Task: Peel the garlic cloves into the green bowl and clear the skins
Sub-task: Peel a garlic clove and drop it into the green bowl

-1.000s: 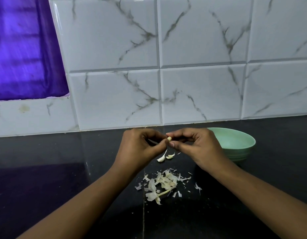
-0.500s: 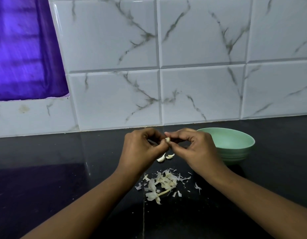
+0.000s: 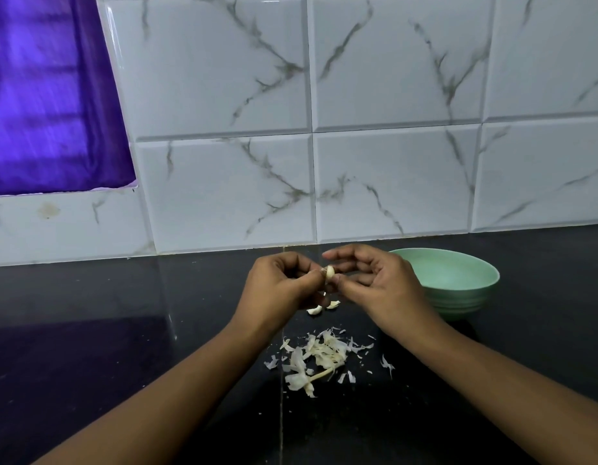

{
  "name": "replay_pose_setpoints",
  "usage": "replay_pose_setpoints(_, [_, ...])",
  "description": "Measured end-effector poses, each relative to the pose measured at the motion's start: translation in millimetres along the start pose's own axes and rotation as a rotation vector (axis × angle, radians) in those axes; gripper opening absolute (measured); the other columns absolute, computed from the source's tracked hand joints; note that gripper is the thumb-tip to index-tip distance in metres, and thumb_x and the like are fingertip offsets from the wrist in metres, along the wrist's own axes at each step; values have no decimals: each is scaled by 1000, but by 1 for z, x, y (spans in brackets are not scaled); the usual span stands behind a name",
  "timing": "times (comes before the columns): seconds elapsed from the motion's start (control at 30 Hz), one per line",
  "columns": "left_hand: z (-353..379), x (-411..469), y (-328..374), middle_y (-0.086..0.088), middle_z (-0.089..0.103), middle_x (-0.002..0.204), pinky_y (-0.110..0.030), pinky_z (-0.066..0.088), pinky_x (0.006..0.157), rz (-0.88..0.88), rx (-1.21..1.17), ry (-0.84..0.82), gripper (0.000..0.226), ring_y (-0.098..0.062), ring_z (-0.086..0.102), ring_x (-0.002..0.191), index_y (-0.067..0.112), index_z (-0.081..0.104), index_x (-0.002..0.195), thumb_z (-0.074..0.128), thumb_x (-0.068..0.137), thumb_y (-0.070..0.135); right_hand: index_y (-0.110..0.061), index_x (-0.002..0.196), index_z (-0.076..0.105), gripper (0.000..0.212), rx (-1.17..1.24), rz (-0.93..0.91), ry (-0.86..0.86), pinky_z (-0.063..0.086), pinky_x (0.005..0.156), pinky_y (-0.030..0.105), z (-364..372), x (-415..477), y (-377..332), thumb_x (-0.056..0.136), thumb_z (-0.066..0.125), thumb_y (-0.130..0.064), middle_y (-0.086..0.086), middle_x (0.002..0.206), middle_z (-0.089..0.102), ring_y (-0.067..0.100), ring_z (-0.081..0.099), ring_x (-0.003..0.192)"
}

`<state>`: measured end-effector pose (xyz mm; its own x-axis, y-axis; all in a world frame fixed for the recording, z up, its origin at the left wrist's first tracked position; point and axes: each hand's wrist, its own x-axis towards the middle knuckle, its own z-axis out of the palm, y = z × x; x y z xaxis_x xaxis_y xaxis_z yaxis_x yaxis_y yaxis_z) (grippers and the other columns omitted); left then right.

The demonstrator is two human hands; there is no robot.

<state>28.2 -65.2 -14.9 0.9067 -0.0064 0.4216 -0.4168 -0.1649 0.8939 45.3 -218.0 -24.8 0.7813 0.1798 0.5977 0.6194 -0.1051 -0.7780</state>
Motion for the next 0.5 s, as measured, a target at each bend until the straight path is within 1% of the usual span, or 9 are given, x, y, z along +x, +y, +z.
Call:
replay_pose_setpoints(0.17, [-3,1,3,-13,72,72,-30,56,62,-22,-43,-36,10,-21,69,62,9,70,73,70,83,11,-21,92,72,25,25,17,-28,57,79,33,-3,2,3,81,70,0,2,89,75,14,72,85])
replay_pose_setpoints(0.27, [-5,2,2,-15,73,74,-25,55,61,-17,-21,-59,12,-21,70,67,8,70,76,72,81,19,-22,92,73,23,12,3,-27,56,79,26,-3,2,3,79,71,-2,-1,88,75,10,71,86])
replay_pose_setpoints(0.37, [-5,3,-1,-16,72,71,-22,55,60,-21,-38,-67,13,-17,69,63,5,70,77,73,80,17,-19,92,73,26,-1,7,-35,56,76,21,-2,1,2,77,73,2,-1,86,75,10,72,83])
replay_pose_setpoints(0.43, [-5,4,-2,-15,72,70,-24,56,61,-22,-70,-73,12,-16,68,62,5,70,76,72,78,17,-18,90,73,26,26,9,-22,56,75,23,-3,1,2,75,74,3,1,85,75,12,72,81])
replay_pose_setpoints(0.5, [-5,4,-3,-13,72,69,-27,56,64,-22,-97,-83,15,-17,68,63,5,70,76,71,75,20,-17,87,73,23,58,11,-21,57,77,27,-3,2,2,75,74,3,3,84,75,15,72,81])
